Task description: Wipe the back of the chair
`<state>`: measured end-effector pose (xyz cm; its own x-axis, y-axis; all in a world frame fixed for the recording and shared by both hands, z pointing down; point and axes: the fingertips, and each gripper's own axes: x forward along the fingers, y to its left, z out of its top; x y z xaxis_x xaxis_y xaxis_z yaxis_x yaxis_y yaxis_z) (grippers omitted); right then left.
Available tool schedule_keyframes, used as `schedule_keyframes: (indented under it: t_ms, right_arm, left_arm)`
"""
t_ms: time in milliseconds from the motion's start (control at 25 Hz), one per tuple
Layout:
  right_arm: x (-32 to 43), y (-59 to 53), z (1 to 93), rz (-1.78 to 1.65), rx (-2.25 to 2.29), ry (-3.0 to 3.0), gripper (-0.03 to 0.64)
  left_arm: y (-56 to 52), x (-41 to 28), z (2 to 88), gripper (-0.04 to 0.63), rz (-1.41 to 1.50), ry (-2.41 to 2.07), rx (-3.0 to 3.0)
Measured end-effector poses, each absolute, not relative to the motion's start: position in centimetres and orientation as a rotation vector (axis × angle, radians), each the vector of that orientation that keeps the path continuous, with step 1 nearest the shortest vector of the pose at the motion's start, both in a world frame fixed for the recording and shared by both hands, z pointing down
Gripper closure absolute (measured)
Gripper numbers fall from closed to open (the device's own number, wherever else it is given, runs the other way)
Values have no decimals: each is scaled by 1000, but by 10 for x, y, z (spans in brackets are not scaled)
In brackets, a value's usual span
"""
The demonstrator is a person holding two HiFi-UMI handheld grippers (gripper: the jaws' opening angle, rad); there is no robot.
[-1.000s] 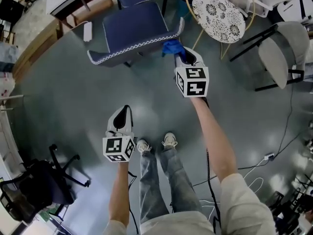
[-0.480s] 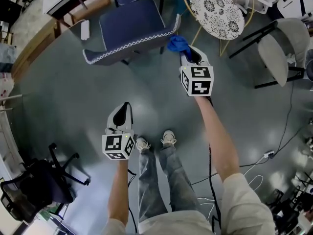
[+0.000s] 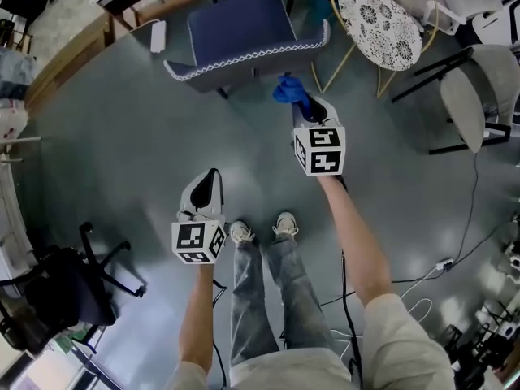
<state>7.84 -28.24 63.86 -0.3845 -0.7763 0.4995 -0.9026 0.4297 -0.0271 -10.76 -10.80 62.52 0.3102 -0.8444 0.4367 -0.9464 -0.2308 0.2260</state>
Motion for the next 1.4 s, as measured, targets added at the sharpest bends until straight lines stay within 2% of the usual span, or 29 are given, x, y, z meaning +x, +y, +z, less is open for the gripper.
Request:
schedule_keyframes:
  t_ms: [520, 800, 1120, 1400]
  right_arm:
    - [-92, -252, 641, 402, 1194, -2419, 549]
    - [-156, -250, 649, 401, 1101, -2449, 548]
    - [-169, -274, 664, 380, 1084, -2420, 548]
    - [-137, -289, 664, 359, 1085, -2405, 548]
  left_arm:
    - [-70, -213, 631, 594, 287, -1728, 2002]
    - [-57, -257, 634, 594, 291, -1778, 1944]
    - [-55, -276, 641, 594, 320, -1788, 1918]
    - [-72, -246, 644, 594, 337, -1753, 1944]
